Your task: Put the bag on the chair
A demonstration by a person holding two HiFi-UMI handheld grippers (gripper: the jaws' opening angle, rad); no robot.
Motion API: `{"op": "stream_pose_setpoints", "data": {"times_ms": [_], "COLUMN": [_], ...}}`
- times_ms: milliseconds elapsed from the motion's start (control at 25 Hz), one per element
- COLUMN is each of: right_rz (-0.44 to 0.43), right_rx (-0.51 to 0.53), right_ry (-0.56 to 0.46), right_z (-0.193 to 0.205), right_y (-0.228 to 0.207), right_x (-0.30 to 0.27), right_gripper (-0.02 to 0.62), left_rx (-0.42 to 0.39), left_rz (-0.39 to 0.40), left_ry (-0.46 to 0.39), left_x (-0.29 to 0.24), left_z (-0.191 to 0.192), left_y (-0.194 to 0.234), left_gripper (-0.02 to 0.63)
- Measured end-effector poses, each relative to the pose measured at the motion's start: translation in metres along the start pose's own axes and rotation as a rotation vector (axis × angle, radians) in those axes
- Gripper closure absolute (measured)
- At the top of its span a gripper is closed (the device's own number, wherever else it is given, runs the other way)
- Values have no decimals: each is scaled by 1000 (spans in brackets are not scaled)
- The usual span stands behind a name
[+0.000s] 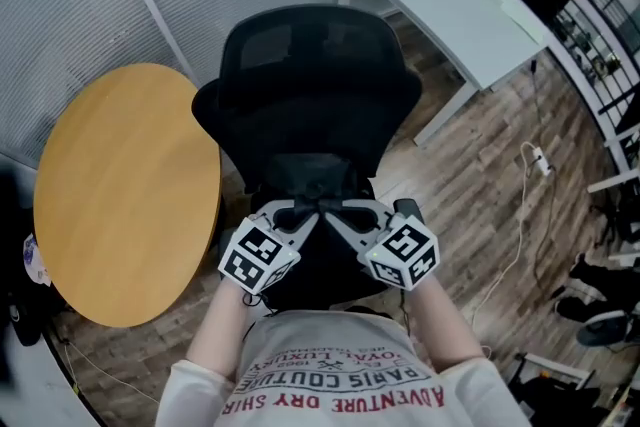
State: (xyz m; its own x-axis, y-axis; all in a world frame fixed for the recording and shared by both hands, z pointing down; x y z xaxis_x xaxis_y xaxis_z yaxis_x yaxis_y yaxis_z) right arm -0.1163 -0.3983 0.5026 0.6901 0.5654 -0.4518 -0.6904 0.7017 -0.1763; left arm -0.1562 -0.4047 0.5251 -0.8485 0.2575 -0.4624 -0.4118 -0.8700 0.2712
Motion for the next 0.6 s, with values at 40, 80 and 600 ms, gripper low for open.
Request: {"op": "stream_pose_setpoints", "data": {"times_ms": [40, 80, 600], "right_rz": [3, 5, -7], "right_rx": [-4, -12, -88], "right_ry": [4, 10, 134], "right_z": [-1, -2, 45], "right_y": [-5, -8, -29], "right_x": [-7, -13, -51], "right_gripper": [549, 549, 546], "left_rx": [9, 17, 131], "left_rz": [-2, -4, 6], "left_ry": [-8, -12, 53], "left_x": [-2, -3, -34], "left_z": [0, 0, 51], "left_y": [8, 14, 41], "left_gripper": [557, 557, 557]}}
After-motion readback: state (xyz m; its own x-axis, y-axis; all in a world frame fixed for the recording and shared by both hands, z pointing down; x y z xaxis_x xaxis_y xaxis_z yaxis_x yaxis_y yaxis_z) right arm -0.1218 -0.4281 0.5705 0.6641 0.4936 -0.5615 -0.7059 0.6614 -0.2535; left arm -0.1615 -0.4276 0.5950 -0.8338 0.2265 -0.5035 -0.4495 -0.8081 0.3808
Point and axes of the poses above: the fingertips, and each gripper's own axes: x backward along the fingers, y to its left, z out of its underside, the point moved 2 cm from there along x, backward along the fingers, and after that the axes turned 11 degrees about z, right-handed, at the moved point
